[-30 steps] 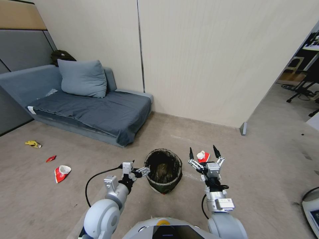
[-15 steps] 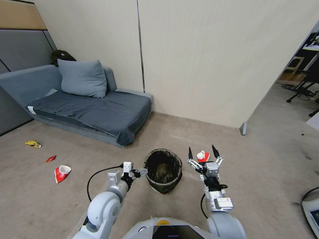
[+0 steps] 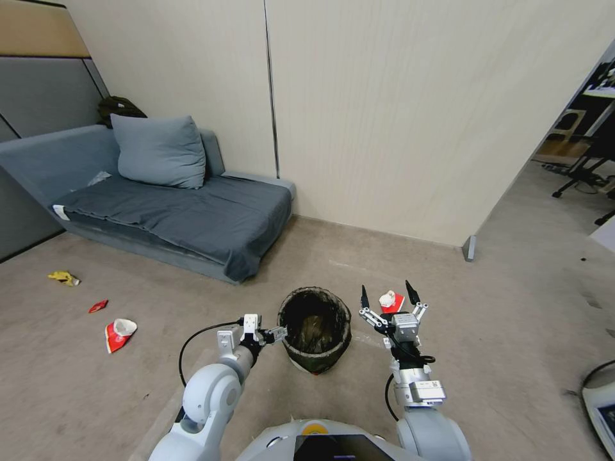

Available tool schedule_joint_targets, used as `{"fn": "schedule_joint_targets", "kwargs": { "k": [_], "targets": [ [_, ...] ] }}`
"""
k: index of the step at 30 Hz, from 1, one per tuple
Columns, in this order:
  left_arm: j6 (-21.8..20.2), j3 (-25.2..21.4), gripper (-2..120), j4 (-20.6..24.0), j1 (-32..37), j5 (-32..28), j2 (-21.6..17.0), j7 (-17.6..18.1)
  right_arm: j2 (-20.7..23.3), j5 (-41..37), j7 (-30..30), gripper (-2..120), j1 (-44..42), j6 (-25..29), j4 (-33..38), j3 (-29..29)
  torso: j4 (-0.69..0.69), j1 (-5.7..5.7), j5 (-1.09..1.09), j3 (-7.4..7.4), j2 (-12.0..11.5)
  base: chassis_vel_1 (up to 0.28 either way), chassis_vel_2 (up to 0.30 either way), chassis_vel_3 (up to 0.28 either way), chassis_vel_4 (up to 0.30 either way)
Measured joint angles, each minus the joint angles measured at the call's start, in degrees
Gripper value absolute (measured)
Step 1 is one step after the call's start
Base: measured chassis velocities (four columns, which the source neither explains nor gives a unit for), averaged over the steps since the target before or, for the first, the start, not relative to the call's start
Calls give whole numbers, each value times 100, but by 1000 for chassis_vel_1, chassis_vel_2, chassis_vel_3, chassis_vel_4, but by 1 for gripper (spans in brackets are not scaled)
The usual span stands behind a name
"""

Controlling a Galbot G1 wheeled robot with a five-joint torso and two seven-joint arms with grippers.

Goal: Pick up the trash bin, then pick up the garbage from the floor and place it into the trash bin.

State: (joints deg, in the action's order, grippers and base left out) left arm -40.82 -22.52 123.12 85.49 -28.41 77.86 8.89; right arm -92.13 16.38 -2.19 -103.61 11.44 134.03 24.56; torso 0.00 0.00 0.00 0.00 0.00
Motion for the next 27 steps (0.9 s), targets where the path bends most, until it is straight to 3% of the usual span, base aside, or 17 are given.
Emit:
{"fn": "schedule_joint_targets", "kwargs": {
  "k": [27],
  "targets": [
    [53, 311, 93, -700, -236, 282, 196, -178, 0, 44, 38, 100, -19, 19, -15, -11, 0, 0, 0, 0, 0, 0, 0, 0, 0]
  ]
}}
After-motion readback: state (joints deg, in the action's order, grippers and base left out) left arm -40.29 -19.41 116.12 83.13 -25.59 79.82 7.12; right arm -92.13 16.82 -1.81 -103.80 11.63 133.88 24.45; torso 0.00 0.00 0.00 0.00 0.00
